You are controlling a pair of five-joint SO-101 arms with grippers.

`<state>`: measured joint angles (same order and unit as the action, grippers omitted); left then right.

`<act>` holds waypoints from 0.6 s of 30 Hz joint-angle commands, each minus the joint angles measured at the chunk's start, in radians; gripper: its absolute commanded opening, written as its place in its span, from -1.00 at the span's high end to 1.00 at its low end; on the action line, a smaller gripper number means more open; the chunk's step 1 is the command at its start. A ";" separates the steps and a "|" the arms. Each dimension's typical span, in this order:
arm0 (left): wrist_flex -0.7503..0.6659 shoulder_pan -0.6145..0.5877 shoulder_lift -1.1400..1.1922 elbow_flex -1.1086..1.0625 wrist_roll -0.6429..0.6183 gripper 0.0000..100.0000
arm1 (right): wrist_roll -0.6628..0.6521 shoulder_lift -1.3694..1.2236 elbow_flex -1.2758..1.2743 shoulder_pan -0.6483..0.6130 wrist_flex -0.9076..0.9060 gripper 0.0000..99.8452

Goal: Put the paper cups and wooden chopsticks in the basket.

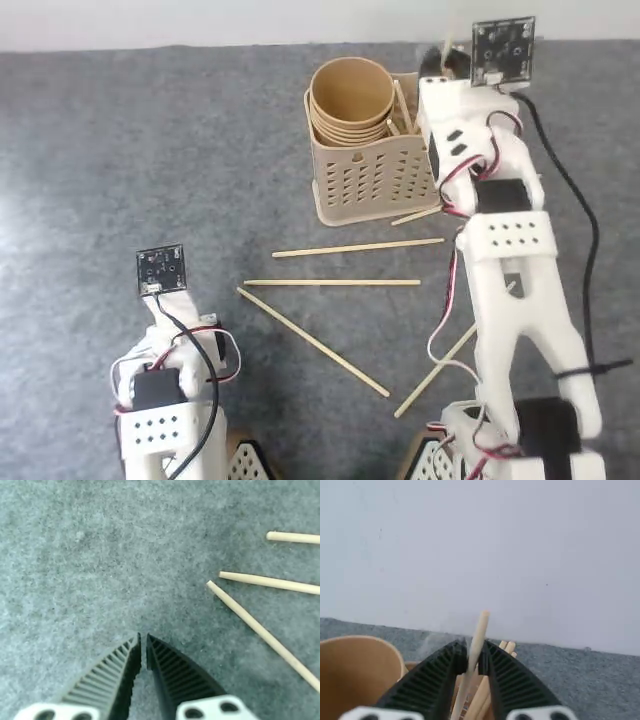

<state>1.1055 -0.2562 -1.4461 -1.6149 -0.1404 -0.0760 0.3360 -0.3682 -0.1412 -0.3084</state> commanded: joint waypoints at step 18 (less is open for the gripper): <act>-0.012 0.003 -0.012 0.004 0.009 0.98 | -1.100 0.214 0.187 0.110 -1.064 0.67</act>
<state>1.1055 -0.2562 -1.4461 -1.6149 -0.1404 -1.0242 0.5585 -0.2271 -0.0875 -1.2781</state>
